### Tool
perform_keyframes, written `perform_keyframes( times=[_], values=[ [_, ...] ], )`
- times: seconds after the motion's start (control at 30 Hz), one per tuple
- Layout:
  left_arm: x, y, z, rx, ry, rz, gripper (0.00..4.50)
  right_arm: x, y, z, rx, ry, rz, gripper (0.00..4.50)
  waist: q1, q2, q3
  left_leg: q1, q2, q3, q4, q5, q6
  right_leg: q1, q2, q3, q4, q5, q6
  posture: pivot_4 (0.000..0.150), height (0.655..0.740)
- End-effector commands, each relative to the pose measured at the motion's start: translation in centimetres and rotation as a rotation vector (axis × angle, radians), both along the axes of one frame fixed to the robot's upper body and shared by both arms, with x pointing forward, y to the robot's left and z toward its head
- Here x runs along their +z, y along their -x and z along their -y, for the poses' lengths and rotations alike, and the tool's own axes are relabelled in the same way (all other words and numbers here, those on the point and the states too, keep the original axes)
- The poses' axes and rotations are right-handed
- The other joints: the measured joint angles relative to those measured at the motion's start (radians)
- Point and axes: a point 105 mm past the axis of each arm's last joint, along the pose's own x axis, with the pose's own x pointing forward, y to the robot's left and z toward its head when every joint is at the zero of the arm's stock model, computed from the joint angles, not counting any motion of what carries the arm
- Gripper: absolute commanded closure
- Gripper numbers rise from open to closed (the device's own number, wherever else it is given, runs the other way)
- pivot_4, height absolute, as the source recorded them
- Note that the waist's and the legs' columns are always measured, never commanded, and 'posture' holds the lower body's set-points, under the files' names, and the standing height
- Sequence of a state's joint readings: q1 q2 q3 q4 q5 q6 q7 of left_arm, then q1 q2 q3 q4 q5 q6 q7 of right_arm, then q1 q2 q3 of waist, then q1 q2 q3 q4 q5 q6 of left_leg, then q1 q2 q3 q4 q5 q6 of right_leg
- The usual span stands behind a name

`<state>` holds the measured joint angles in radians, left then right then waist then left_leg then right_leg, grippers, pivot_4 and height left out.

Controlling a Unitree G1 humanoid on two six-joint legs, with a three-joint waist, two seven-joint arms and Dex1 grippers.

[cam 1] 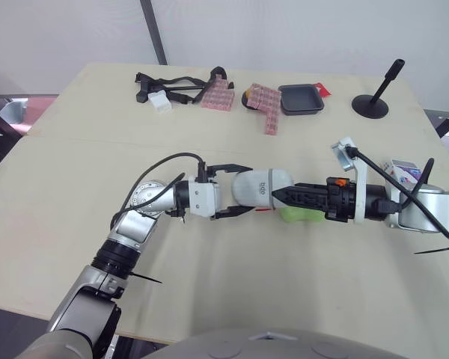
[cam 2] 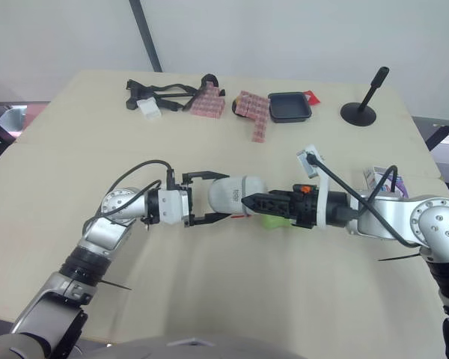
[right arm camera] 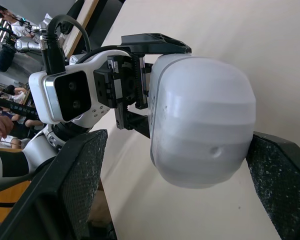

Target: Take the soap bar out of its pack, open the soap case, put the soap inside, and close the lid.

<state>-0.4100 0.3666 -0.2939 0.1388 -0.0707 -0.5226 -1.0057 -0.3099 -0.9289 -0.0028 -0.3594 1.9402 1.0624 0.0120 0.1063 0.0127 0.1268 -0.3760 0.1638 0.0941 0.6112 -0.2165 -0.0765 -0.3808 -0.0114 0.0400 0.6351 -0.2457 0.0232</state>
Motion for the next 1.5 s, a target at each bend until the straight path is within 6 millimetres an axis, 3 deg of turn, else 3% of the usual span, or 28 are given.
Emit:
perform_keyframes(
  times=[0.03,0.4,0.67,1.13,1.5],
  values=[
    [1.1,0.2,0.0,-0.012,0.026,0.029,1.04,1.0,-0.3,-0.2,-0.007,-0.03,0.021,0.0,0.0,0.0,0.0,0.0,0.0,0.0,0.0,0.0,0.0,0.0,0.0,0.0,0.0,0.0,0.0,0.15,0.74],
    [1.1,0.1,-0.1,-0.011,0.015,0.029,1.04,0.9,-0.4,-0.2,0.003,-0.053,0.008,0.0,0.0,0.0,0.0,0.0,0.0,0.0,0.0,0.0,-0.001,0.0,0.001,0.0,0.0,0.0,0.0,0.15,0.74],
    [1.0,0.1,0.3,-0.012,0.023,0.017,1.04,0.7,-0.8,-0.2,-0.015,-0.058,-0.009,2.47,0.0,0.0,0.0,0.0,0.0,0.0,0.0,0.0,-0.001,0.0,0.001,0.0,0.0,0.0,0.0,0.15,0.74],
    [1.0,0.3,0.3,-0.015,0.03,0.012,1.04,0.2,-0.3,-0.3,0.014,-0.098,-0.041,2.52,0.001,0.0,0.0,0.0,0.0,0.0,0.0,0.0,-0.001,0.0,0.001,0.0,0.0,0.0,0.0,0.15,0.74],
    [0.6,1.3,-0.5,-0.019,0.017,-0.01,1.04,1.7,1.5,0.1,0.166,-0.228,-0.033,2.52,0.001,0.0,0.0,0.0,0.0,0.0,0.0,0.0,-0.001,0.0,0.001,0.0,0.0,0.0,0.0,0.15,0.74]
  ],
)
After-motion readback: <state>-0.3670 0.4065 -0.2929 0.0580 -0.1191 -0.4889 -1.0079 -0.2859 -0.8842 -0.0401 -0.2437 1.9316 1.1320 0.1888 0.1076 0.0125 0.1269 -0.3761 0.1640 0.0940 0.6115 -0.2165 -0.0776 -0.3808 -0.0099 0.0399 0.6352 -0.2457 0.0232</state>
